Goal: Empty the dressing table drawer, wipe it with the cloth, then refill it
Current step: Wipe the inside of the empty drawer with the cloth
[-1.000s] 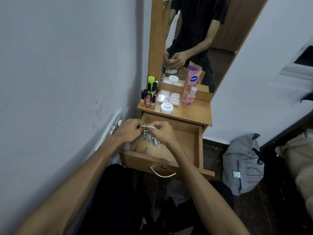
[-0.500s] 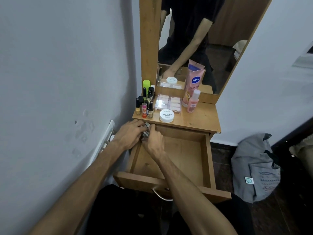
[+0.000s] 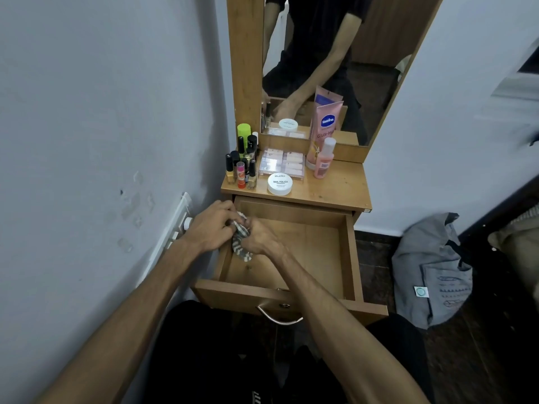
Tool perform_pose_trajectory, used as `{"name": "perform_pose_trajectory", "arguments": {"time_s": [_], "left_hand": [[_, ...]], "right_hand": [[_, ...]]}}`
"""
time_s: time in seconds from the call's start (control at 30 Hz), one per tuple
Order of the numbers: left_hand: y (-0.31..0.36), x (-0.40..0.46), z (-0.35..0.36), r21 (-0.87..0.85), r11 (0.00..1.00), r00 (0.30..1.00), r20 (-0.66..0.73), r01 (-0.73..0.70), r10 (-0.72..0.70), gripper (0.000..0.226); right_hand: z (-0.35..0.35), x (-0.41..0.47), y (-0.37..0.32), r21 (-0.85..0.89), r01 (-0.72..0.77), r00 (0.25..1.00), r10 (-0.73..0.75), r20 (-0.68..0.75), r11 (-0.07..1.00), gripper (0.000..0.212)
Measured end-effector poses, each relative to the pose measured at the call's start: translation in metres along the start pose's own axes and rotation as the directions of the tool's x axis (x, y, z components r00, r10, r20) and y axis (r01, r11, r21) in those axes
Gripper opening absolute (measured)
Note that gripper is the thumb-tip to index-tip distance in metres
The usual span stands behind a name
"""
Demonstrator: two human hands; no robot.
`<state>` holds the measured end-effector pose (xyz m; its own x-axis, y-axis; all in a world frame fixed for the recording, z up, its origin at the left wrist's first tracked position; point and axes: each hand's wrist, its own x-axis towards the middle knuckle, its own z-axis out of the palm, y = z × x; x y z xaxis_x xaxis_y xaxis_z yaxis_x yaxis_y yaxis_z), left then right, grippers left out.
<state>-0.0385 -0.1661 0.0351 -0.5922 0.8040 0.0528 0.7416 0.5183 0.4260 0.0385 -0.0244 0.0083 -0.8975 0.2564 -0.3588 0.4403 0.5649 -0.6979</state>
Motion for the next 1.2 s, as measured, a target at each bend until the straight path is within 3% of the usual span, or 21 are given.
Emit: {"name": "perform_pose_trajectory", "arguments": {"time_s": [0.27,0.37,0.57,0.67,0.73,0.8,0.87,0.97,1.07,1.2], "left_hand": [[0.016,-0.041,0.003,-0.043,0.996,0.995,0.07,0.079,-0.075,0.029],[0.026,-0.06,0.0,-0.06,0.99,0.986,0.114,0.129,-0.121,0.028],[0.039,-0.085,-0.008,-0.164,0.959,0.968,0.139,0.23,-0.209,0.031],[0.041,-0.101,-0.01,-0.244,0.931,0.958,-0.029,0.271,-0.286,0.036],[0.043,-0.117,-0.004,-0.303,0.919,0.903,-0.267,0.254,-0.337,0.034],[0.051,-0.139,0.009,-0.389,0.888,0.785,-0.458,0.245,-0.417,0.028],[0.064,-0.159,0.026,-0.48,0.835,0.67,-0.528,0.271,-0.521,0.027],[0.084,-0.174,0.046,-0.549,0.778,0.569,-0.55,0.305,-0.611,0.025],[0.102,-0.178,0.058,-0.578,0.75,0.545,-0.535,0.321,-0.645,0.023],[0.137,-0.174,0.076,-0.64,0.705,0.599,-0.447,0.304,-0.664,0.022]], "right_hand": [[0.011,-0.043,0.001,-0.077,0.048,0.972,-0.029,0.234,0.996,0.013],[0.015,-0.057,0.002,-0.127,0.073,0.955,-0.032,0.296,0.989,0.021],[0.004,-0.082,-0.003,-0.087,0.11,0.963,-0.085,0.257,0.99,0.03],[-0.004,-0.093,-0.012,-0.091,0.185,0.978,-0.175,0.111,0.978,0.035],[-0.007,-0.098,-0.022,-0.136,0.295,0.954,-0.299,-0.011,0.946,0.033],[-0.004,-0.103,-0.033,-0.192,0.402,0.907,-0.419,-0.054,0.895,0.031],[0.003,-0.107,-0.041,-0.245,0.485,0.862,-0.505,-0.027,0.84,0.028],[0.012,-0.114,-0.044,-0.277,0.535,0.838,-0.542,0.061,0.798,0.023],[0.011,-0.121,-0.035,-0.266,0.554,0.83,-0.547,0.105,0.789,0.027],[-0.005,-0.131,-0.022,-0.273,0.527,0.849,-0.509,0.141,0.805,0.036]]}}
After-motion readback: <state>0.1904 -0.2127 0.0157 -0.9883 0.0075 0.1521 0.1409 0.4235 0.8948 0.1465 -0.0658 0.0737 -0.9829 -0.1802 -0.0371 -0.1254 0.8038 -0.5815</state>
